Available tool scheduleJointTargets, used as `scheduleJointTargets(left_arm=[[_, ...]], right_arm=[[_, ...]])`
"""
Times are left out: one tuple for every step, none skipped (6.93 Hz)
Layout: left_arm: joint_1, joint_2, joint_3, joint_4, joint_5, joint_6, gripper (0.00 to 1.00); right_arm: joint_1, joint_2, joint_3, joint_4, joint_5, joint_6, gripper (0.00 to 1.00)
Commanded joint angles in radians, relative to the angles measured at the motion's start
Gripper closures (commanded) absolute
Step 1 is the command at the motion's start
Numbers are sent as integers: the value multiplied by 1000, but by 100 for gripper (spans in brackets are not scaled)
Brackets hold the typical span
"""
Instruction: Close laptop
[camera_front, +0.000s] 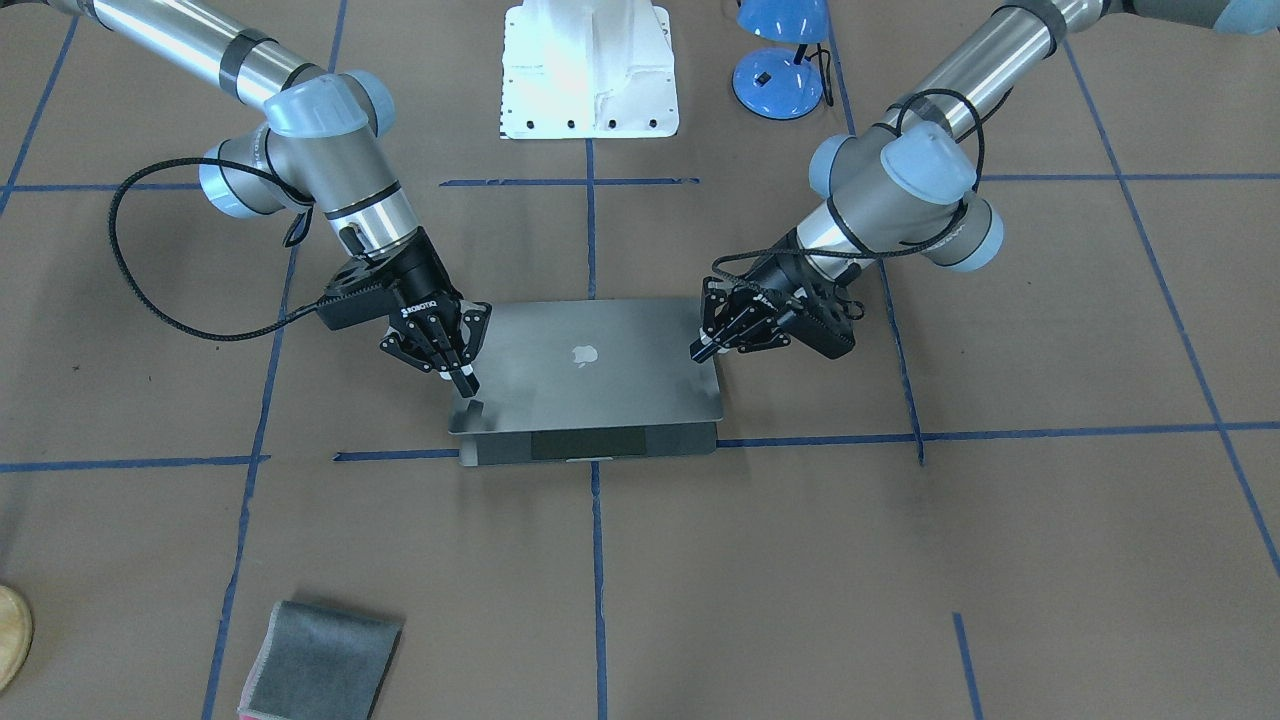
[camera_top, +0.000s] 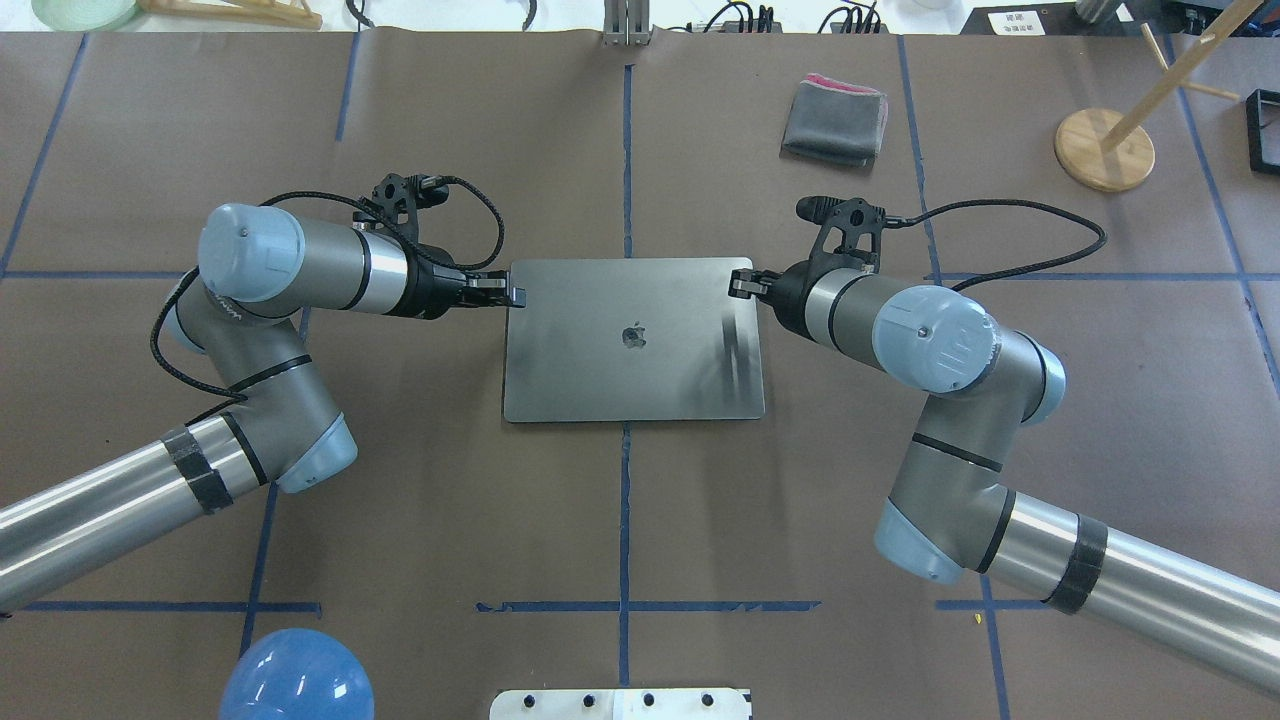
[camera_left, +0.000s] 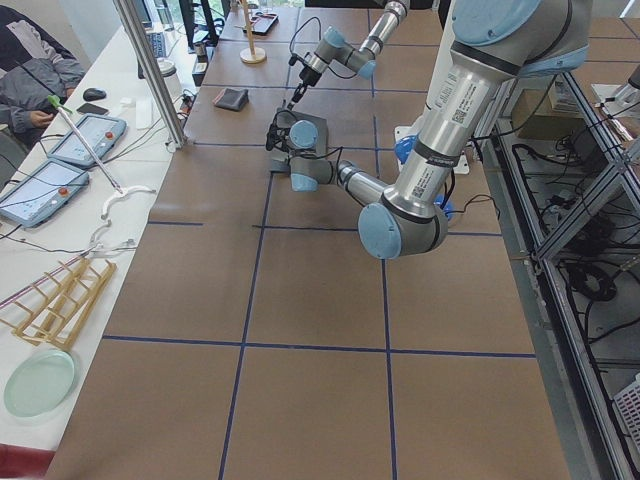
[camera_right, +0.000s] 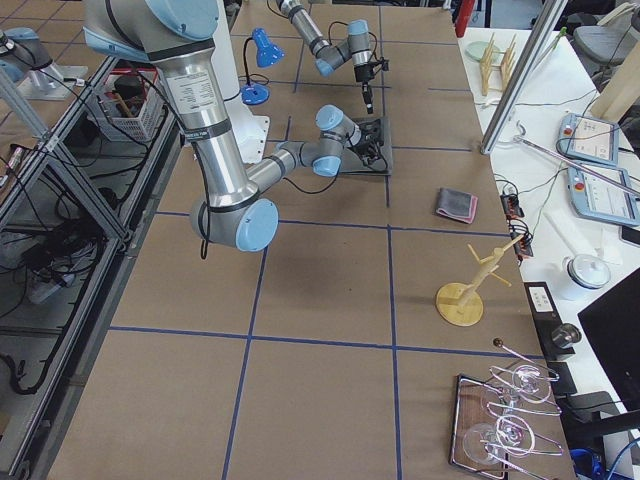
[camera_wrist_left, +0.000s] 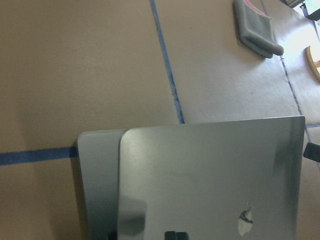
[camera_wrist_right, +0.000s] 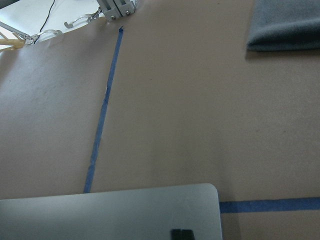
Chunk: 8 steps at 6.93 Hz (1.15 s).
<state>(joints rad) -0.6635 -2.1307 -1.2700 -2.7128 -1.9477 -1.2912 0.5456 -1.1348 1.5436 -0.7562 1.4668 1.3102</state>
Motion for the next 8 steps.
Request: scheduleJointTargets(left_arm=[[4,-15,52,-1,21,6,100],[-2,-26,47,-1,19,-2,98],[-13,-26,44,1,-2,-6,65],[-34,-25,43,42,-63,-6,18],[-91,-20,-4,148,-189,-5,1],[-164,-5,-72,307,-299,4,0],[-207,24,-139,435,-344,10,0],[-220,55,-191,537,-349,109,0]], right_arm=[[0,7,-17,1,10,1,100],[28,24,-16,-2,77,4,98],[71,26,-5,-33,174,24,83],[107,29,3,-119,222,30,2],[155,30,53,-270,290,17,0],[227,26,81,-357,454,-6,0],[299,11,93,-401,548,-81,0],[350,-26,116,-478,587,-195,0]])
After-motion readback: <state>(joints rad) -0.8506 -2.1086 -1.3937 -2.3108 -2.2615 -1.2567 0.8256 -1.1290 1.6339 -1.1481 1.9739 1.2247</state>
